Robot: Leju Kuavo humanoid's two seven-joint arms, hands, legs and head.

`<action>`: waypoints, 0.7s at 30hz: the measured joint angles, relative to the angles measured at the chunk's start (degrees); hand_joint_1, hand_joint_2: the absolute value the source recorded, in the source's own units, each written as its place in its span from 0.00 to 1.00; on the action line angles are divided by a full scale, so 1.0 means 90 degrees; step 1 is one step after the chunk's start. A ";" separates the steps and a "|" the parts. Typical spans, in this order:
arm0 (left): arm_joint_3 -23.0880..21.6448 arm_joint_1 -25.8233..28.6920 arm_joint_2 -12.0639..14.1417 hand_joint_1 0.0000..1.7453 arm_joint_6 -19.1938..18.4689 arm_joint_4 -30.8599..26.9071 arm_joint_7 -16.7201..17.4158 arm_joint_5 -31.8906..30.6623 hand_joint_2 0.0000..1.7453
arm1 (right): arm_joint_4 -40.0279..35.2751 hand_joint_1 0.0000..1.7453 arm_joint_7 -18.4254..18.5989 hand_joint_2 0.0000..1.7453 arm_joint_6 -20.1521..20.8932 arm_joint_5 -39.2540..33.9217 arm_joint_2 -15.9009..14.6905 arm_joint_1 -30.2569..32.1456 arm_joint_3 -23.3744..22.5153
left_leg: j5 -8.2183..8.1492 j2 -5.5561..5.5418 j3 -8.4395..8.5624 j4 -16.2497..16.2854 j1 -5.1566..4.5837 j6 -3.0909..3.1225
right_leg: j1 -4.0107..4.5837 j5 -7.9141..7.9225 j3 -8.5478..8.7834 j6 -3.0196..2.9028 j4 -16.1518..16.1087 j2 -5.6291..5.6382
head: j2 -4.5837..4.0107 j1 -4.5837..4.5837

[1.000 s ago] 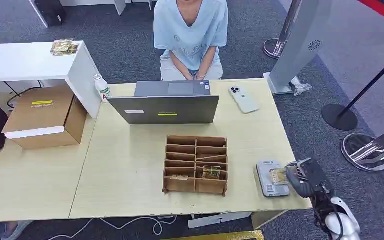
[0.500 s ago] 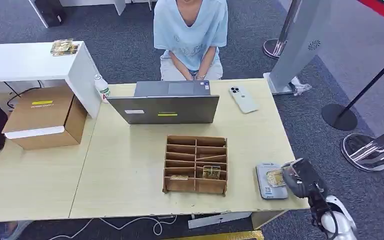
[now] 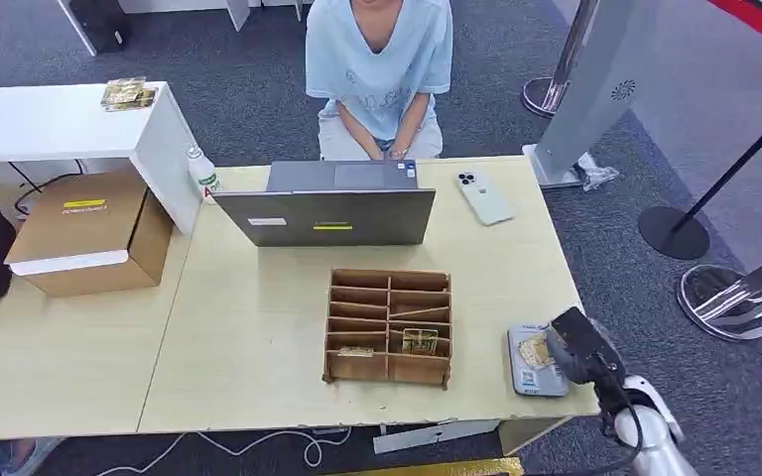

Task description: Pass the card to the sensor for recognition and then transmit it.

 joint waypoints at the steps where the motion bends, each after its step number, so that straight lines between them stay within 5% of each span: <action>1: 0.0000 -0.0001 0.0000 0.00 0.0000 0.0000 0.0000 0.0000 0.00 | 0.0030 1.00 0.0027 1.00 -0.0066 0.0098 0.0000 -0.0026 0.0024 | 0.0000 0.0000 0.0001 0.0000 0.0000 0.0000 | 0.0000 0.0000 0.0000 0.0000 0.0000 0.0000 | 0.0000 0.0000; 8: 0.0000 -0.0006 0.0000 0.00 0.0000 0.0000 0.0000 0.0000 0.00 | 0.0178 1.00 0.0185 1.00 -0.0496 0.0715 -0.0002 -0.0158 0.0202 | 0.0000 0.0001 0.0008 0.0000 0.0000 0.0000 | 0.0000 0.0000 0.0008 0.0001 0.0000 0.0000 | 0.0000 0.0002; 21: 0.0000 -0.0006 0.0000 0.00 0.0012 0.0000 -0.0012 0.0000 0.00 | 0.0185 1.00 0.0270 1.00 -0.0634 0.0933 0.0000 -0.0167 0.0243 | 0.0002 0.0001 0.0021 0.0001 0.0000 0.0003 | 0.0000 0.0003 0.0020 0.0004 -0.0001 0.0000 | 0.0000 0.0000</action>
